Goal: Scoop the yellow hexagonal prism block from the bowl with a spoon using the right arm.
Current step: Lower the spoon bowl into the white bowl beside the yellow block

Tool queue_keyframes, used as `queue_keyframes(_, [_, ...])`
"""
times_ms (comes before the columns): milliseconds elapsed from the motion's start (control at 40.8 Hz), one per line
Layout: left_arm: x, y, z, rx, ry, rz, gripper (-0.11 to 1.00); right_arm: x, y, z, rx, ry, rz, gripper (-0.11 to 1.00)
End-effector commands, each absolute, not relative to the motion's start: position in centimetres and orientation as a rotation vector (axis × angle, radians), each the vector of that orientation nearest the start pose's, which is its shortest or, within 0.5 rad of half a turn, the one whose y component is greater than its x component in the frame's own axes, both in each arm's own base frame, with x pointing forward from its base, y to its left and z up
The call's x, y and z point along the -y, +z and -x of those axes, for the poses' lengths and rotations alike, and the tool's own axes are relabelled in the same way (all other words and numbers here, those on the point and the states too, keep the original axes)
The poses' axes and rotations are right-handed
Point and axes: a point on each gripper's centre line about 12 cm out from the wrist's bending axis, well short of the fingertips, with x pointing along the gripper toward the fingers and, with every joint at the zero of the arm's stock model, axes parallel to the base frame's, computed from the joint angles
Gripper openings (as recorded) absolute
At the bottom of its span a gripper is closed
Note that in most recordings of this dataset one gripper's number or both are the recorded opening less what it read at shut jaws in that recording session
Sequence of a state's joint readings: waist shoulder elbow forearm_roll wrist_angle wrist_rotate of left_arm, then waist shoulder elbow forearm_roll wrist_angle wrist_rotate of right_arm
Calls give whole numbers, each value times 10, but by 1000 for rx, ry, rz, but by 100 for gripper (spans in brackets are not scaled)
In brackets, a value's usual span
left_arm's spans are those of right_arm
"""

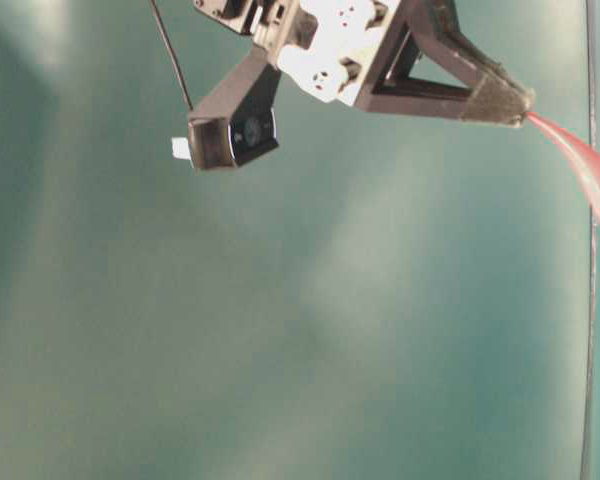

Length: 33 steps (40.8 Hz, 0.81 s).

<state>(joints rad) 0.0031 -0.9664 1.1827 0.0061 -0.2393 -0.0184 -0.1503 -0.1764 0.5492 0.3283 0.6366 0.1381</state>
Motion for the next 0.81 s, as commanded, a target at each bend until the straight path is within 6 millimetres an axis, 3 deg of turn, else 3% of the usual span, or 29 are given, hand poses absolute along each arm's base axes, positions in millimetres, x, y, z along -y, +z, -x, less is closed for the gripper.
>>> queue_keyframes(0, [-1,295,-201,46,2,11,0,32,238,-354,-968,-172,-549,22])
queue_keyframes(465, [-1,294,-201,41,2,11,0,40,232,-365,-1058,-247,-548,22])
queue_keyframes(784, [0,294,-201,40,1,11,0,38,214,-374,-1113,-251,-545,22])
